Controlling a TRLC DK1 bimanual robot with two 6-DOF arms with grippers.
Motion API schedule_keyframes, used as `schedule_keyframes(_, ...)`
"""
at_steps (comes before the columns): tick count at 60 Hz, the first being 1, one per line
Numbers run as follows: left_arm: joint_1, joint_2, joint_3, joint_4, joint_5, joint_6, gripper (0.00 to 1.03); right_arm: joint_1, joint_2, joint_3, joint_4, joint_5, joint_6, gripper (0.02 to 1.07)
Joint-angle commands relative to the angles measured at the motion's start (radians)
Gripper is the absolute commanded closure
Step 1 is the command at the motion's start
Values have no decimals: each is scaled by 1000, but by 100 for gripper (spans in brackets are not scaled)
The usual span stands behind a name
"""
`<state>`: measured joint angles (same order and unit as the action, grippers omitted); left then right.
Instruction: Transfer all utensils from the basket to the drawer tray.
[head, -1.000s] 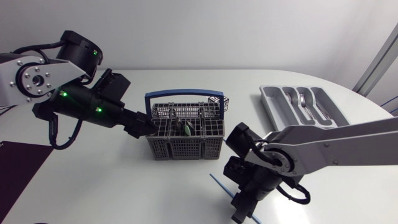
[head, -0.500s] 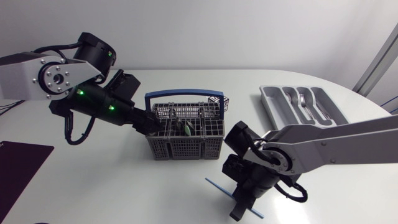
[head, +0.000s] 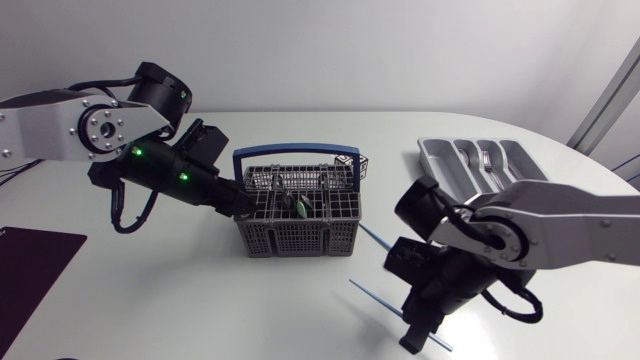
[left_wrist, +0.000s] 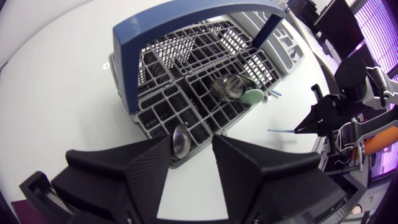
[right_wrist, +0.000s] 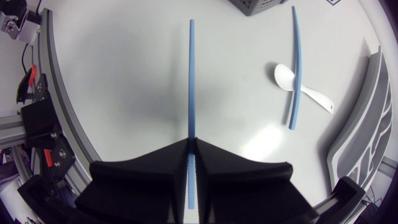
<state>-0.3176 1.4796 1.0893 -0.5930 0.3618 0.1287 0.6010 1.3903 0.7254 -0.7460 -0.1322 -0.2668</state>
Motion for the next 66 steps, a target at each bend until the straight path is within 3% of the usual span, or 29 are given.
schedule_keyframes(1, 15, 27, 27, -8, 26, 8, 77, -35, -42, 31, -30, -10, -31, 101)
schedule_keyframes(20, 31, 54, 32, -10, 83, 15, 98, -287, -178, 131, -141, -110, -127, 101)
schedule_keyframes(38, 86, 54, 37, -34, 246, 20, 98, -435, -198, 157, -165, -165, -195, 101)
schedule_keyframes(66, 132, -50, 58, -65, 284, 29, 98, -681, -91, 296, -124, -274, -219, 101)
